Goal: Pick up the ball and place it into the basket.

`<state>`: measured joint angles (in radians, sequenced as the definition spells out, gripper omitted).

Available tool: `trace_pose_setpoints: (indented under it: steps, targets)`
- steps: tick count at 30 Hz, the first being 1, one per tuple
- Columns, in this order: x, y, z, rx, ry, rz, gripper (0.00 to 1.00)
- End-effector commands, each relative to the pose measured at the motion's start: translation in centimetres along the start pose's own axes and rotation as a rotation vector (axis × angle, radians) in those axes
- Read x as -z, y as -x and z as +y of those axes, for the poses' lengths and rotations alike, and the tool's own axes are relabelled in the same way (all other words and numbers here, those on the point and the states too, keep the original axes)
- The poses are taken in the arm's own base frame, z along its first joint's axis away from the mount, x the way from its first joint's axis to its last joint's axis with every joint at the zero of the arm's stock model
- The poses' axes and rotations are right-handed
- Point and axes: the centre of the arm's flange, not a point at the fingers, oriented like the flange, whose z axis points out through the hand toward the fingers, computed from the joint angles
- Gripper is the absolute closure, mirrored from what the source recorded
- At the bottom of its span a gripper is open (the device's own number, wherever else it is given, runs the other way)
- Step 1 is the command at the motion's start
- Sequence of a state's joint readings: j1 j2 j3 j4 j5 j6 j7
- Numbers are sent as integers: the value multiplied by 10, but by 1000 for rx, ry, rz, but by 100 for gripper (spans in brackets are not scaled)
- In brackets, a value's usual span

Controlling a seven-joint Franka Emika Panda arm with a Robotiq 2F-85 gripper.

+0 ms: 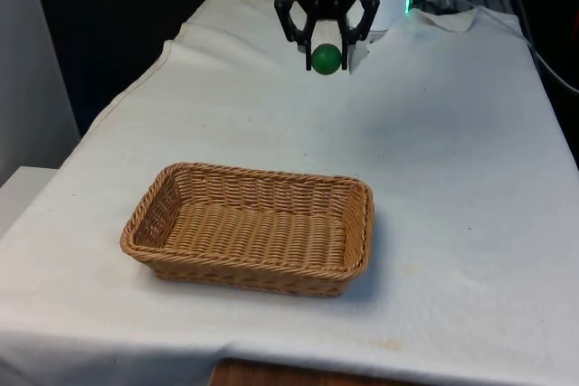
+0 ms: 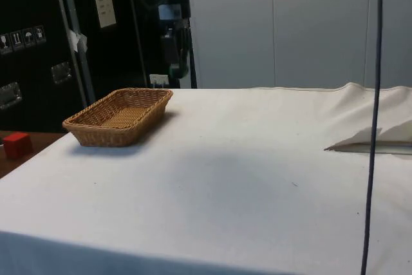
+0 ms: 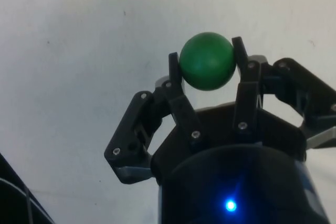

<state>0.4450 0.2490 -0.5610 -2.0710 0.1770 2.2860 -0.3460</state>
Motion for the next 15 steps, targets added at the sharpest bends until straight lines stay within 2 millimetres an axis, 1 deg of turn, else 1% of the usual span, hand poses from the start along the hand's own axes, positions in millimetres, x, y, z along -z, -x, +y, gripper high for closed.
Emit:
trace_pose_setpoints:
  steps: [1,2,3,4,9,10,11,12,15]
  targets:
    - [-1,-6,0,2,-9,-7,100]
    - [-1,-9,0,2,-8,-6,100]
    - [0,-7,0,0,3,0,100]
    - [-2,-15,1,2,-6,-4,100]
    - [-9,-31,2,3,-4,3,100]
    - [-11,-37,2,3,-4,7,100]
    - [-13,-40,3,3,-4,8,100]
    - [-13,-38,3,1,8,13,100]
    - [-18,-49,3,2,-3,12,100]
